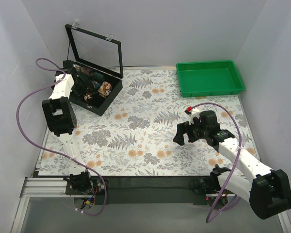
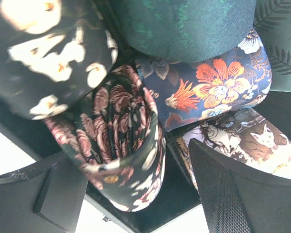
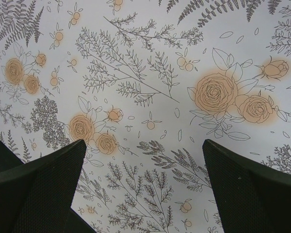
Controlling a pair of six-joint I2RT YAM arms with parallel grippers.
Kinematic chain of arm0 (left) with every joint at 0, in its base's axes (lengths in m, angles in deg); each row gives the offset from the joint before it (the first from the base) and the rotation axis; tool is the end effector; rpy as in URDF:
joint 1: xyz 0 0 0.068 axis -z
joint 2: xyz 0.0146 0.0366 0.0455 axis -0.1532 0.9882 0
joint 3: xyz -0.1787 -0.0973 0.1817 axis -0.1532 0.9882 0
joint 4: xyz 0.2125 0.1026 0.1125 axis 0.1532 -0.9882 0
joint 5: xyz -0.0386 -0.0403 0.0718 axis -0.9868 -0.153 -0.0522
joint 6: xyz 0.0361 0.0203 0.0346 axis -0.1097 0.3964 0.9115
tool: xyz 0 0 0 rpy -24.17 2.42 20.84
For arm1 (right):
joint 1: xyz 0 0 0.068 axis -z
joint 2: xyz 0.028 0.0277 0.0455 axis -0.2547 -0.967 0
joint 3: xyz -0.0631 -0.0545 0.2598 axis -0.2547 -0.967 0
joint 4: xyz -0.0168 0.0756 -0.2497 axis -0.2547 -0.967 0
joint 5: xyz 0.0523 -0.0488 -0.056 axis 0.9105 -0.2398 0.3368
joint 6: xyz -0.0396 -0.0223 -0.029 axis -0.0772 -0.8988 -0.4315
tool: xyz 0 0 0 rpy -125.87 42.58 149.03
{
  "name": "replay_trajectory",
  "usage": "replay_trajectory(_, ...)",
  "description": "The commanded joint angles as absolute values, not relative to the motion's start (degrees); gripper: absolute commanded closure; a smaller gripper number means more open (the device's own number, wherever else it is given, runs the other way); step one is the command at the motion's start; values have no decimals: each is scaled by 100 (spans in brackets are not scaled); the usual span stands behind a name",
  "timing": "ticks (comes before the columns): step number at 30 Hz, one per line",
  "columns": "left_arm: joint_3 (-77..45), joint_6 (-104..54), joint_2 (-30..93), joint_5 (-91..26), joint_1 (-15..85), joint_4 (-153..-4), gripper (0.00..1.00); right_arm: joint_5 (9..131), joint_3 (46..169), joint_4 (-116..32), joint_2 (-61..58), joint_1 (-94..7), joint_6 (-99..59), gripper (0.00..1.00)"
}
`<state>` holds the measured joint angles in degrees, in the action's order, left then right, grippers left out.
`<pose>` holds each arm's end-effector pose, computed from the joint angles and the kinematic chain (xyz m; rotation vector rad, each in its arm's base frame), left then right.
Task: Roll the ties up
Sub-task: Place the rolled tie into the container
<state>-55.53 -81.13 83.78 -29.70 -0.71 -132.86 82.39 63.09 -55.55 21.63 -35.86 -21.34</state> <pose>0.4668 0.0748 0.2142 -1.7498 2.2242 -0.3876 0.1885 0.0857 0.2086 -0.4975 2.2646 0.6301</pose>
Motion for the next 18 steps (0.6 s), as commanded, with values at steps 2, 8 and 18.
replay_trajectory(2,-5152,-7963,7682,-2016,-235,-13643,27,8321,6289,-5445,2268,-3576,-2192,6)
replay_trajectory(8,-5002,-8059,7532,-1875,-235,-13633,27,8329,6289,-5436,2241,-3576,-2201,6)
replay_trajectory(18,-4747,-8139,7470,-1761,-218,-13493,50,8338,6289,-5436,2188,-3576,-2192,6)
